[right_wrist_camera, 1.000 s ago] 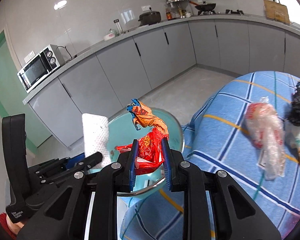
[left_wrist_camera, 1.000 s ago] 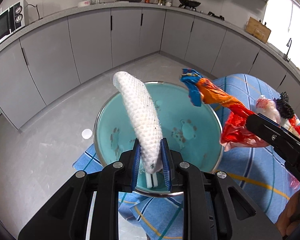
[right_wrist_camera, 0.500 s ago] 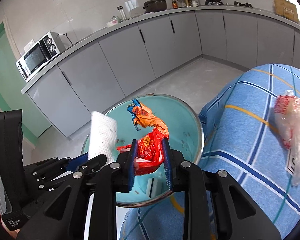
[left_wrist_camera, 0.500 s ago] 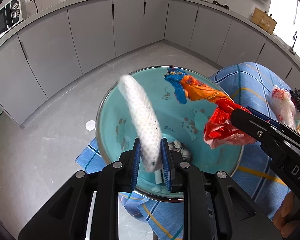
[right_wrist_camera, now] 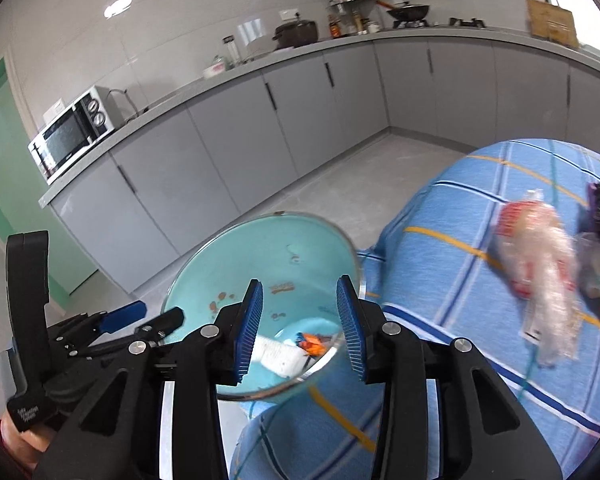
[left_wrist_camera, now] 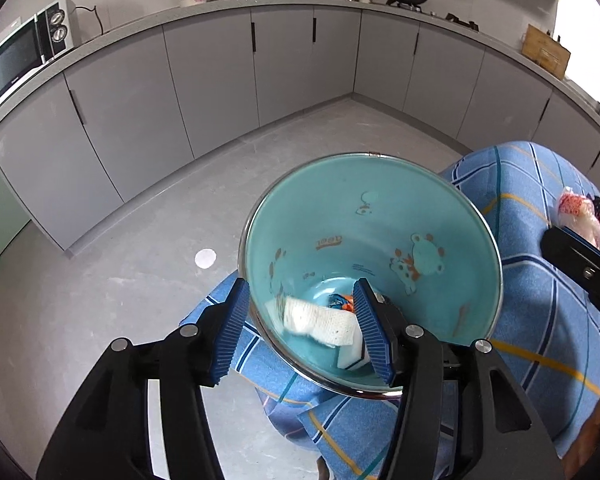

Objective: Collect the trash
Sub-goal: 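Carry the wrapper and foam sleeve over the teal bucket and open both tools, then move both tools back toward the remaining trash on the table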

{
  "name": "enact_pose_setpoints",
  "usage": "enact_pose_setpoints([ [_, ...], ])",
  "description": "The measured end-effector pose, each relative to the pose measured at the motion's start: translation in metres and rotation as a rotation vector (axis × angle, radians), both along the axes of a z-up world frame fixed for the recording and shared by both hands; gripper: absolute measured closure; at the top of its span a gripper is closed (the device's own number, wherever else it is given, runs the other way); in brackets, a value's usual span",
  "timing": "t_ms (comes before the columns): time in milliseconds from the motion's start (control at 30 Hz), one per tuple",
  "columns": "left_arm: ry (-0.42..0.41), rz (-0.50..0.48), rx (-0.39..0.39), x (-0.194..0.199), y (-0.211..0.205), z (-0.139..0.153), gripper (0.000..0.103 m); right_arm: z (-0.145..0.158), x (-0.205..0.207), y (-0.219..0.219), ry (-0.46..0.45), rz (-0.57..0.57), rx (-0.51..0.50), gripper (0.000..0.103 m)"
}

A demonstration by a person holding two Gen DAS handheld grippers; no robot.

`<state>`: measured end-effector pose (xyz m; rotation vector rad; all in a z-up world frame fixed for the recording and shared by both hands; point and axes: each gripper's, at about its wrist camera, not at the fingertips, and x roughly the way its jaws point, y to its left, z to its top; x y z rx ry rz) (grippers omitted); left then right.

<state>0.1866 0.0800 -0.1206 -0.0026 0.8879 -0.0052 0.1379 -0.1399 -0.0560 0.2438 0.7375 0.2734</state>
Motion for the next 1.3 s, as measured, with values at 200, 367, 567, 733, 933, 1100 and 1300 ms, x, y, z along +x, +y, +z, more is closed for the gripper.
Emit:
enact_pose_setpoints([
  [200, -0.026, -0.014, -0.008, -0.007, -0.017, 0.010, 0.036, 0.000, -0.013, -0.017, 0.018, -0.036, 0.007, 0.063],
  [367, -0.042, -0.049, -0.016, -0.016, -0.034, 0.017, 0.035, 0.003, -0.028, -0.030, 0.015, -0.051, 0.008, 0.063],
  [567, -0.043, -0.098, -0.025, -0.023, -0.057, 0.020, 0.025, 0.008, -0.045, -0.056, 0.007, -0.103, 0.015, 0.059],
  [733, -0.052, -0.145, -0.026, -0.029, -0.080, 0.024, 0.025, 0.008, -0.057, -0.078, 0.010, -0.156, 0.026, 0.059],
  [933, -0.052, -0.203, -0.031, -0.037, -0.105, 0.026, 0.025, 0.009, -0.069, -0.097, 0.006, -0.196, 0.032, 0.055],
  [1100, -0.055, -0.215, -0.034, -0.045, -0.119, 0.026, 0.012, 0.009, -0.082, -0.115, -0.004, -0.237, 0.036, 0.048],
  [1300, -0.059, -0.247, -0.043, -0.052, -0.135, 0.029, 0.010, 0.013, -0.101, -0.143, -0.020, -0.292, 0.033, 0.046],
])
